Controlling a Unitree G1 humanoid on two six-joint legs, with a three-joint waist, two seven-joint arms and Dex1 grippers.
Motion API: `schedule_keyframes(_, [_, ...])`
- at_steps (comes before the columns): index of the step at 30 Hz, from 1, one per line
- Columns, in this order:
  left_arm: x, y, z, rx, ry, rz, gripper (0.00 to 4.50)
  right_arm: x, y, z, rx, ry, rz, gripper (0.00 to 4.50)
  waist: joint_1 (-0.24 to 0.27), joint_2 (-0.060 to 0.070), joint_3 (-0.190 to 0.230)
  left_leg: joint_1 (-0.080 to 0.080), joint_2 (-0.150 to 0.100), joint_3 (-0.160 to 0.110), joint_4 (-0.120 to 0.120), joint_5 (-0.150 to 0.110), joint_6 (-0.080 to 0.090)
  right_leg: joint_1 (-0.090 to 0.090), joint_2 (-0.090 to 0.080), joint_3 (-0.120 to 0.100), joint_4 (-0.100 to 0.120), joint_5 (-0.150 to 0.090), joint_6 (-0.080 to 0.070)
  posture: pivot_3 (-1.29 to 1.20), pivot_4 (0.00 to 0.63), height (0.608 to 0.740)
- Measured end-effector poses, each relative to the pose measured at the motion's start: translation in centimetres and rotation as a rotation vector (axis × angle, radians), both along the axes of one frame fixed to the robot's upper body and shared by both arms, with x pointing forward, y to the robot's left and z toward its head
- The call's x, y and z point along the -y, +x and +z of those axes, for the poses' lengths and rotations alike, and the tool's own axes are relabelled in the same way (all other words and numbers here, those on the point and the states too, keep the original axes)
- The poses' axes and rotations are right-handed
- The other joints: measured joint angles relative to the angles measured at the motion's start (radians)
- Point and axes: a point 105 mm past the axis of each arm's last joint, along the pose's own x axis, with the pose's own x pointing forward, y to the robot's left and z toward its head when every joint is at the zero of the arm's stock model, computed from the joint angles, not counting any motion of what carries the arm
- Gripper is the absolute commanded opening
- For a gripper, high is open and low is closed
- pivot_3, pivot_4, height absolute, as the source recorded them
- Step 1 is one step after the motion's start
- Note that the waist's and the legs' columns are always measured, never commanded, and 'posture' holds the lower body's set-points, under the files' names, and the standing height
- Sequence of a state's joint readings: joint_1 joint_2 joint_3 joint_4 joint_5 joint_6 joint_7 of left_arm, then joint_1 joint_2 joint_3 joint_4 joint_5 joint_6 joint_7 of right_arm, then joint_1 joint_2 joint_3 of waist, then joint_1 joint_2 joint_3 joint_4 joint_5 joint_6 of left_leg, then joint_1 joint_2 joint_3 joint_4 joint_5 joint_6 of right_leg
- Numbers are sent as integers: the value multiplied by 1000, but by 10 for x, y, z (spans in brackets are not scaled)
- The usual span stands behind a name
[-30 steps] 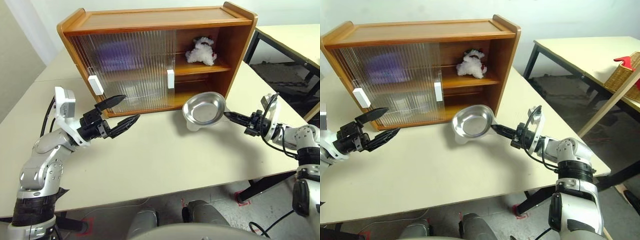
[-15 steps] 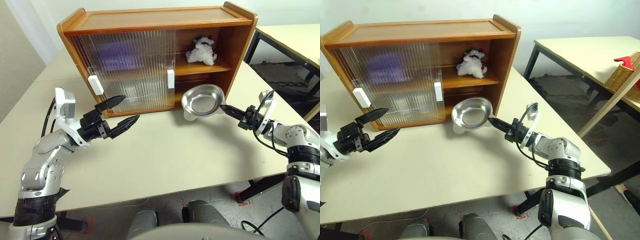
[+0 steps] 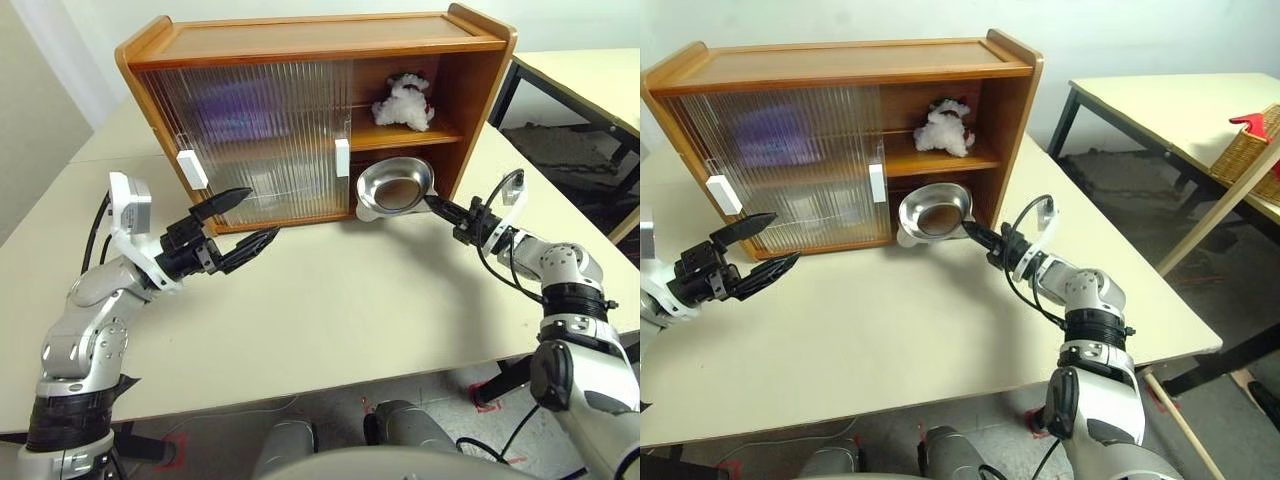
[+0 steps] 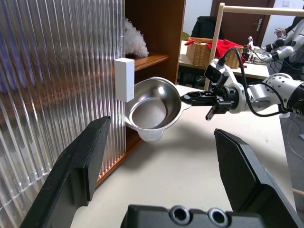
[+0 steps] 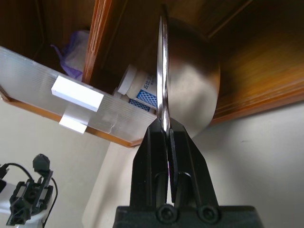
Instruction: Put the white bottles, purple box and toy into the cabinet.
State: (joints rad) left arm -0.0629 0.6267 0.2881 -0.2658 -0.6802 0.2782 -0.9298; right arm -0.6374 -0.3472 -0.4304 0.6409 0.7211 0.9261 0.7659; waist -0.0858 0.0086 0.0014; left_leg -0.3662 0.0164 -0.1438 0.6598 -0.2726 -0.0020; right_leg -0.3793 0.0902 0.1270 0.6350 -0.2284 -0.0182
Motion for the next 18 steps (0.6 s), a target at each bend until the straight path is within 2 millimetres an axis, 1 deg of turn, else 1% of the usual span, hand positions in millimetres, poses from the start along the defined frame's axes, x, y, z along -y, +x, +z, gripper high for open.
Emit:
schedule_keyframes(5, [0, 0, 0, -2, 0, 4, 4500, -5, 2, -4, -10, -4, -17, 11, -1, 0, 0, 0, 0, 0, -1, 0, 0, -1, 0, 0, 0, 0, 0, -112, 0, 740])
schedule_keyframes(9, [1, 0, 1, -1, 0, 3, 4500, -2, 10, -10, -10, -39, -79, 11, 0, 0, 0, 0, 0, 0, -1, 0, 0, -1, 0, 0, 0, 0, 0, -110, 0, 740])
schedule_keyframes(15, [1, -1, 0, -4, -1, 3, 4500, 2, 17, -10, 16, -59, -125, 11, 0, 0, 0, 0, 1, 0, -1, 0, 0, -1, 0, 0, 0, 0, -1, -113, 0, 740])
schedule_keyframes(18, [1, -1, 0, -6, -1, 3, 4500, -5, 19, -8, 19, -51, -112, 11, -1, 0, 0, 0, 1, 0, -1, 0, 1, -1, 0, -1, 0, 1, -1, -112, 0, 740])
